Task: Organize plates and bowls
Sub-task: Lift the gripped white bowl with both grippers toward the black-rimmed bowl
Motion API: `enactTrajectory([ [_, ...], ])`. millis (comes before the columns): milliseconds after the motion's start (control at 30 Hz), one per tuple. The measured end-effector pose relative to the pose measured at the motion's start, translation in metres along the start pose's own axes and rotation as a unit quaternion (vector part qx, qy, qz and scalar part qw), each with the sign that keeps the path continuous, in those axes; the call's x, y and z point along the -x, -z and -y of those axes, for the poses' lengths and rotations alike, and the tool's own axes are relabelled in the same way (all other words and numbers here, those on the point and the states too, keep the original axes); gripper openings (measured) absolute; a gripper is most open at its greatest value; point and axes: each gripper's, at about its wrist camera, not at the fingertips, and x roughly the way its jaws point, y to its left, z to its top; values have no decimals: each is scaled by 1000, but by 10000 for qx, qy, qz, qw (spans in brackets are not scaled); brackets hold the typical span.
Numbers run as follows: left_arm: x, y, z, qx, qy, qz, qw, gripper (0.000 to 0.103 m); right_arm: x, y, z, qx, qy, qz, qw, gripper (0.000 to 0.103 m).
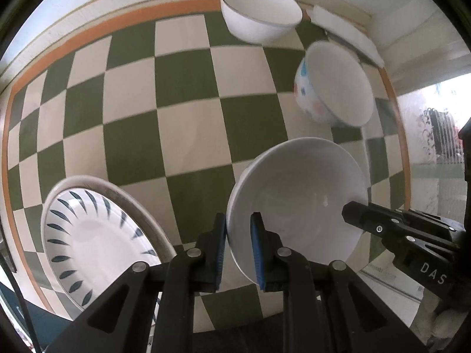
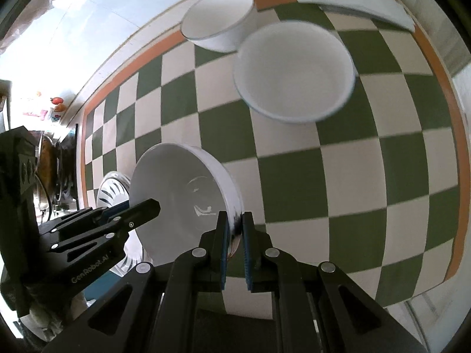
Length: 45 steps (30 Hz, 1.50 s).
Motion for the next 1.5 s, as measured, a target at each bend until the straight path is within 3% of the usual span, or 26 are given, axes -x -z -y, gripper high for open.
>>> enactTrajectory([
  [467, -42, 13, 12, -129, -134, -442, 9988, 15, -37, 17, 22, -193, 111, -395, 9990, 10],
  [800, -44, 12, 17, -209, -198, -485, 9984, 15, -48, 21, 27, -275, 111, -535, 9981, 10],
  [1000, 4, 3, 27, -255, -252, 95, 9993, 15, -23, 16, 27, -235, -49, -458, 9987, 11],
  [1100, 35, -14, 35, -296, -89, 451, 9985, 20, 11, 6, 31, -238, -75, -121, 9996, 22],
  [1167, 47, -32, 39, -275, 104, 577, 9979, 27, 31, -4, 35, -272, -120, 120, 9995, 46],
  [1267, 48, -64, 45, -185, 301, 618, 9975, 34, 51, -26, 46, -332, -185, 399, 9985, 63],
  [1367, 30, -100, 50, -26, 455, 434, 9980, 35, 55, -52, 59, -461, -159, 540, 9973, 70],
  [1500, 1, -132, 53, 96, 545, 127, 9984, 35, 44, -86, 81, -701, -152, 569, 9958, 70],
])
